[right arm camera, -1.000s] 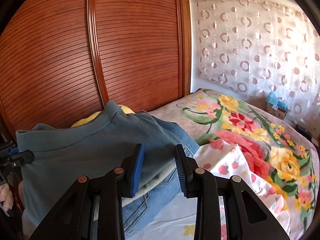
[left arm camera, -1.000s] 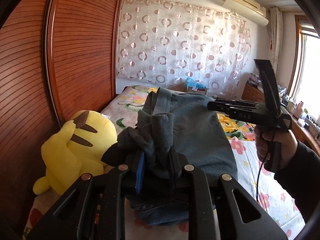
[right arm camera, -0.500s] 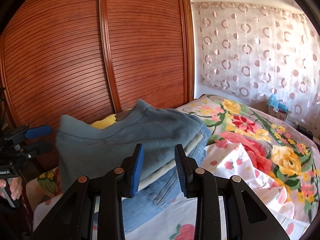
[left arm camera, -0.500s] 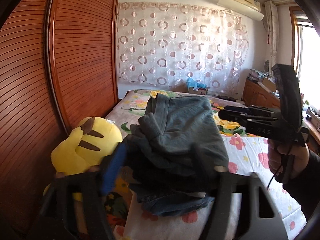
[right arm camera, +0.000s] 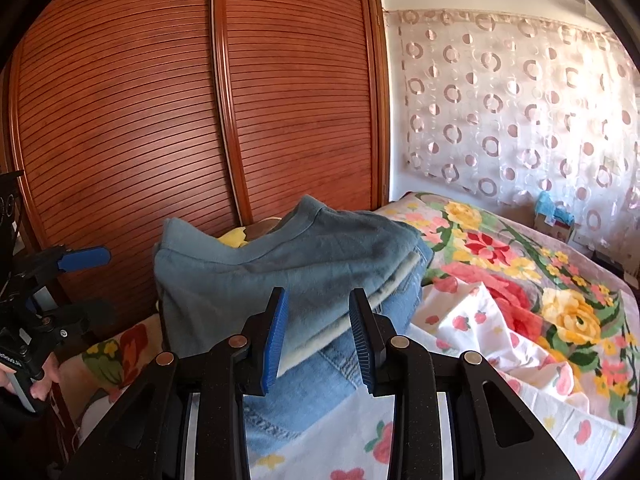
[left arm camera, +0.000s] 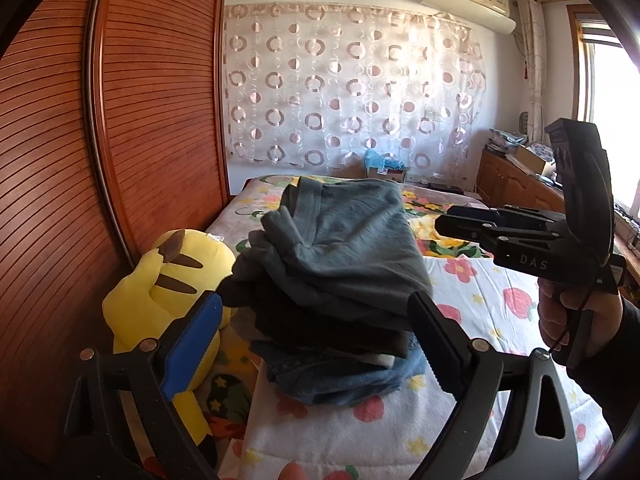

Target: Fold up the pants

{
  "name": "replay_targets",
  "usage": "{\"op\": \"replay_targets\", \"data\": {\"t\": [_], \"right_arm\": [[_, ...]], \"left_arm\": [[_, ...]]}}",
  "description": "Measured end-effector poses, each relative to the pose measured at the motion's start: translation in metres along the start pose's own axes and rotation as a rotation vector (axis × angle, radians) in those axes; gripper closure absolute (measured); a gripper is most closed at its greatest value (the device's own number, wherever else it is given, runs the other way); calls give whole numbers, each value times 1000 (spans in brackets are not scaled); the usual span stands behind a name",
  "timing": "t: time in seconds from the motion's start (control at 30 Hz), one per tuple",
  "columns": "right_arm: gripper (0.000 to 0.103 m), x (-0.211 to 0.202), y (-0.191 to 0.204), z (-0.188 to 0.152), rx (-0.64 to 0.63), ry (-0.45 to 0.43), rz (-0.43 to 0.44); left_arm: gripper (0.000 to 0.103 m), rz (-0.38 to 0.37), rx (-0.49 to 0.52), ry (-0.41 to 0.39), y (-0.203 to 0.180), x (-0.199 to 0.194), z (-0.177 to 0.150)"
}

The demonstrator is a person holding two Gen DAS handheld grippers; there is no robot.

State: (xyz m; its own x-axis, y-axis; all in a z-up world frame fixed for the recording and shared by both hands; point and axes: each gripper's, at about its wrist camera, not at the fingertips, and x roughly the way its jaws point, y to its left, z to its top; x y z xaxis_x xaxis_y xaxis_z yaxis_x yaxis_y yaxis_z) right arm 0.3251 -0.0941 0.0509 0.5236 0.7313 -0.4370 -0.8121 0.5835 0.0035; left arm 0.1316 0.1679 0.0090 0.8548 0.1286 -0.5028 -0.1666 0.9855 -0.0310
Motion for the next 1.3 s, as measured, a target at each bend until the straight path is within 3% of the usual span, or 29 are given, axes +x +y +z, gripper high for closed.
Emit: {"op": "replay_targets", "data": {"t": [0.3,0.4,0.77,1.03,1.3], "right_arm": [[70,-32,23,-11,16,-7,-55],[58,-44,32,-14,20,-15,-74],[39,-89,57,-42,65,-41,-153],[33,-135,76,-68,135,-60,-258],[28,-176,91,-88,222,-49,-419]], "left_arm": [[9,-36,22,-9,-14,-17,-10],[9,-46,36,-13,-21,-24,-12],[9,-116,78,-15,-53,-41,-25],[9,-172,109,-13,-85,-52,-35],[9,-205,124,-19,-115,-62,-40]]}}
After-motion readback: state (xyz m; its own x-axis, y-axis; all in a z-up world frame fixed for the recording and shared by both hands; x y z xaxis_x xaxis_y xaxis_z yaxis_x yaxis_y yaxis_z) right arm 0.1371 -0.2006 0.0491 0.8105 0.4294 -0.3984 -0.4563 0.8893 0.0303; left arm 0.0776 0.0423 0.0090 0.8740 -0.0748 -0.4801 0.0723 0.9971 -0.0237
